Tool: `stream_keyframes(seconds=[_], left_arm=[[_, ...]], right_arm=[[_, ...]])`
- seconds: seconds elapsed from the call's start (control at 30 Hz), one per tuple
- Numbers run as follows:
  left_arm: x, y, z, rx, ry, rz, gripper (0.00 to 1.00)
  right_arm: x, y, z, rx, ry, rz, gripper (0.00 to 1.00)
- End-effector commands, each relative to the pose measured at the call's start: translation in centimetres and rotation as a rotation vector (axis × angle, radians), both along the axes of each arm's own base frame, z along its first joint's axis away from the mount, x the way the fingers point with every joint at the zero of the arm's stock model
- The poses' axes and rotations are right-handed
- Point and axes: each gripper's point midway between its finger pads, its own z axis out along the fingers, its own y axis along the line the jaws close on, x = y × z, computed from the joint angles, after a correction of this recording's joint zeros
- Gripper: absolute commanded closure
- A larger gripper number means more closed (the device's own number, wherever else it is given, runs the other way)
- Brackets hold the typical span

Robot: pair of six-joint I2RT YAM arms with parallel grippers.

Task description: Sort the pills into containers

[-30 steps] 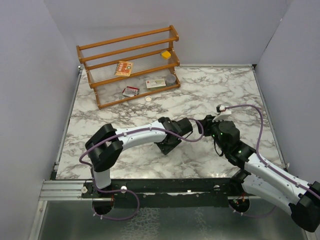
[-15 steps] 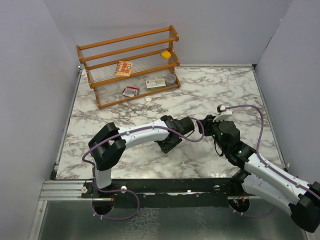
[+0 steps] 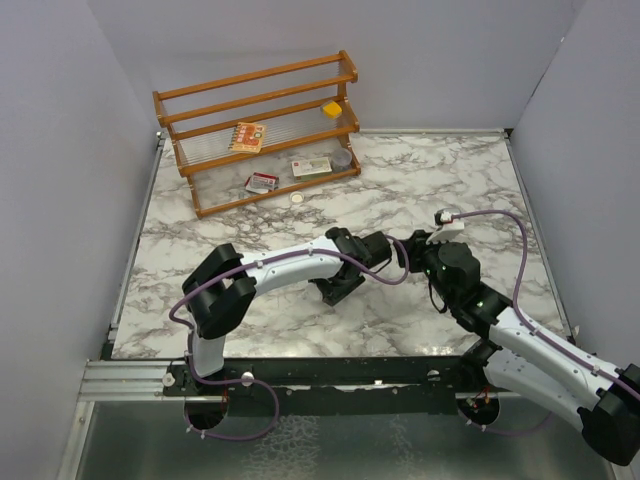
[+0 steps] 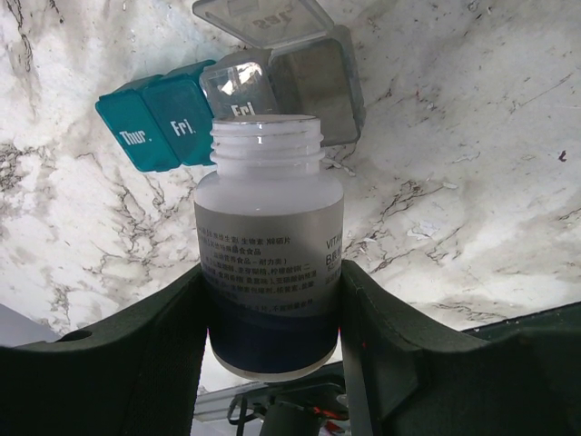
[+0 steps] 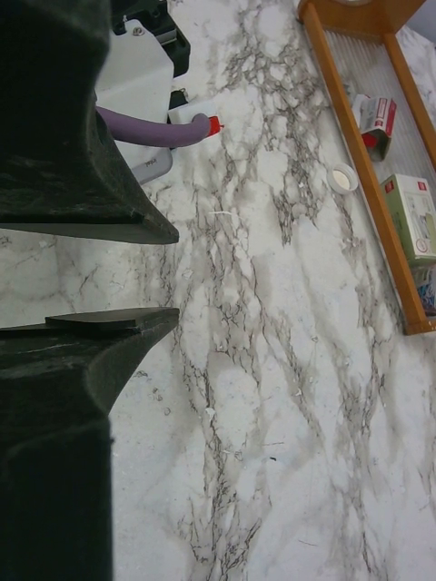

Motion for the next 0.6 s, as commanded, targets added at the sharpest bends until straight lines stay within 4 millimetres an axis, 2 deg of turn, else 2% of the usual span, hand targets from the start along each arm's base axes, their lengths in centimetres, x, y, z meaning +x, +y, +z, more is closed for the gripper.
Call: stream_keyframes(seconds=[0.0, 0.23, 0.57], left_arm=[[0.0, -0.6, 0.7, 0.002, 0.006, -0.031, 1.0], [-0.2, -1.1, 1.0, -0.013, 0.02, -0.014, 1.0], [-0.8, -0.7, -0.5, 0.029, 0.053, -0.019, 1.0]], right_arm=[[0.1, 0.3, 0.7, 0.029, -0.026, 0.005, 0.65], [0.2, -0.9, 0.3, 0.037, -0.019, -0.066, 0.65], [0.0, -1.3, 0.5, 0.037, -0.026, -0.072, 0.65]])
